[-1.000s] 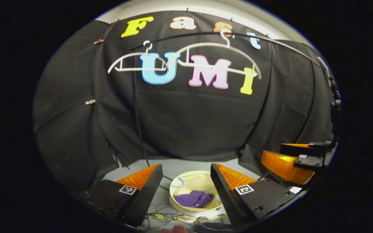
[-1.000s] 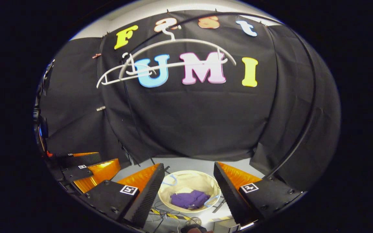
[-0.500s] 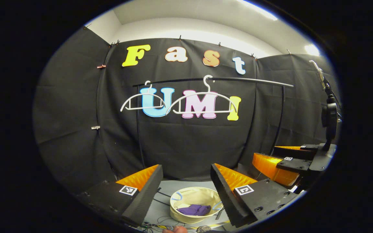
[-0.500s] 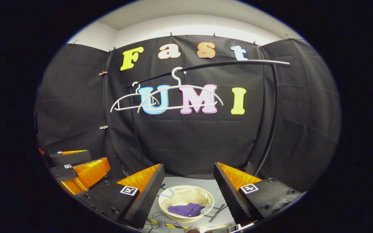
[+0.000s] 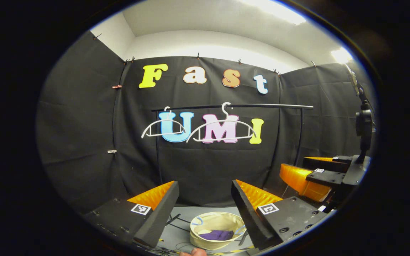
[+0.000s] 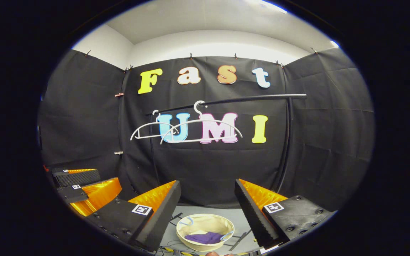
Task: Grasp the clothes on the hanger with both hands and then place them into the laundry hamper below.
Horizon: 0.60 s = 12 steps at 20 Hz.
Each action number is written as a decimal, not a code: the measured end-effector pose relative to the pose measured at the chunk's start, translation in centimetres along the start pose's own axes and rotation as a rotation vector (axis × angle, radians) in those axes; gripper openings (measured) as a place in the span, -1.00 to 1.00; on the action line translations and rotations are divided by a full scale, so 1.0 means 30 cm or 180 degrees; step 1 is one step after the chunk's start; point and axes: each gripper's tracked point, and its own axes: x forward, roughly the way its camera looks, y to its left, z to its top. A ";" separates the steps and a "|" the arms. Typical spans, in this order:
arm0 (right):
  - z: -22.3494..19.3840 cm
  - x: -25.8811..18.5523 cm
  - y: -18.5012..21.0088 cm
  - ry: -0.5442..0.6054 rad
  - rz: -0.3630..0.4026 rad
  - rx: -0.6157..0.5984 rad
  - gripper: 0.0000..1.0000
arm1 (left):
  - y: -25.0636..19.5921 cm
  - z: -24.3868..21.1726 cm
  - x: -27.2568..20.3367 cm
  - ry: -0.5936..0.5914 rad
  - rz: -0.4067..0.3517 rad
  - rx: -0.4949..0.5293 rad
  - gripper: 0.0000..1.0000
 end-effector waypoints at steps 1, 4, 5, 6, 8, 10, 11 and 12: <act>0.017 -0.001 0.005 -0.0035 -0.0005 -0.0022 1.00 | 0.000 0.012 -0.009 -0.0009 0.0021 0.0000 0.84; 0.071 -0.026 0.004 -0.0141 0.0007 -0.0054 0.95 | -0.007 0.042 -0.033 -0.0052 0.0073 0.0000 0.87; 0.085 -0.031 0.001 -0.0181 0.0012 -0.0072 0.96 | -0.010 0.053 -0.039 -0.0060 0.0093 -0.0001 0.84; 0.095 -0.034 0.002 -0.0192 0.0025 -0.0087 0.96 | -0.013 0.051 -0.045 -0.0046 0.0123 -0.0009 0.87; 0.108 -0.035 0.004 -0.0220 0.0071 -0.0110 0.96 | -0.033 0.054 -0.055 -0.0033 0.0162 -0.0015 0.87; 0.109 -0.037 -0.001 -0.0224 0.0102 -0.0095 0.96 | -0.055 0.044 -0.058 0.0004 0.0185 0.0038 0.87; 0.112 -0.036 0.004 -0.0249 0.0133 -0.0078 0.96 | -0.059 0.043 -0.058 -0.0018 0.0196 0.0062 0.87; 0.106 -0.028 0.000 -0.0235 0.0124 -0.0079 0.96 | -0.064 0.039 -0.057 -0.0030 0.0202 0.0064 0.84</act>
